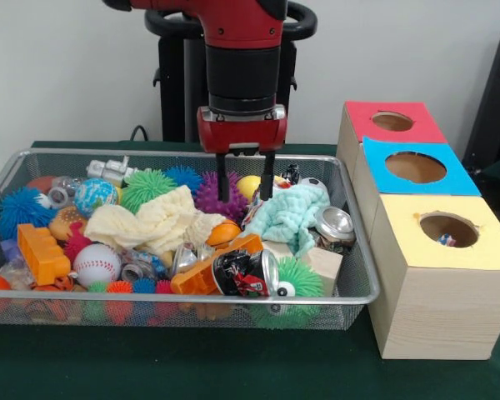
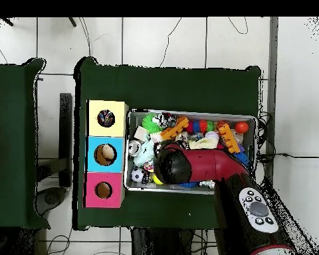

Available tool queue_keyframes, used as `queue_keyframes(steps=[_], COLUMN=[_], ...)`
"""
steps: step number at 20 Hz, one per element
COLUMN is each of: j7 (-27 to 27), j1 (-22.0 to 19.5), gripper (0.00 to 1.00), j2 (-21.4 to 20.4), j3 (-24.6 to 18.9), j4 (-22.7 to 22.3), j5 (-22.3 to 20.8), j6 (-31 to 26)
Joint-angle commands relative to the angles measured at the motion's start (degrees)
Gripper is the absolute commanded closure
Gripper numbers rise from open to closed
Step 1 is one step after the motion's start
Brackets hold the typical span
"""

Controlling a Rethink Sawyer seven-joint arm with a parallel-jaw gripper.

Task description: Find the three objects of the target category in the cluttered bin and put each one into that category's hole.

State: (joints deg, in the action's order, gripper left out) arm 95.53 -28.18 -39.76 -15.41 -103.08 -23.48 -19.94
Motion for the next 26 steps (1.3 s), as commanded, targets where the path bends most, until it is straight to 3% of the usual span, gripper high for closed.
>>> queue_keyframes(steps=[1, 13, 26], j7=[0.32, 0.89, 1.7], j1=[-2.54, -4.25, -7.15], gripper=[0.0, 0.0, 0.0], j2=[2.91, 4.14, 8.24], j3=[-3.62, -5.79, -10.06], j4=[-3.99, -6.16, -7.14], j5=[0.86, 0.45, -0.77], j6=[-6.04, -3.31, 3.99])
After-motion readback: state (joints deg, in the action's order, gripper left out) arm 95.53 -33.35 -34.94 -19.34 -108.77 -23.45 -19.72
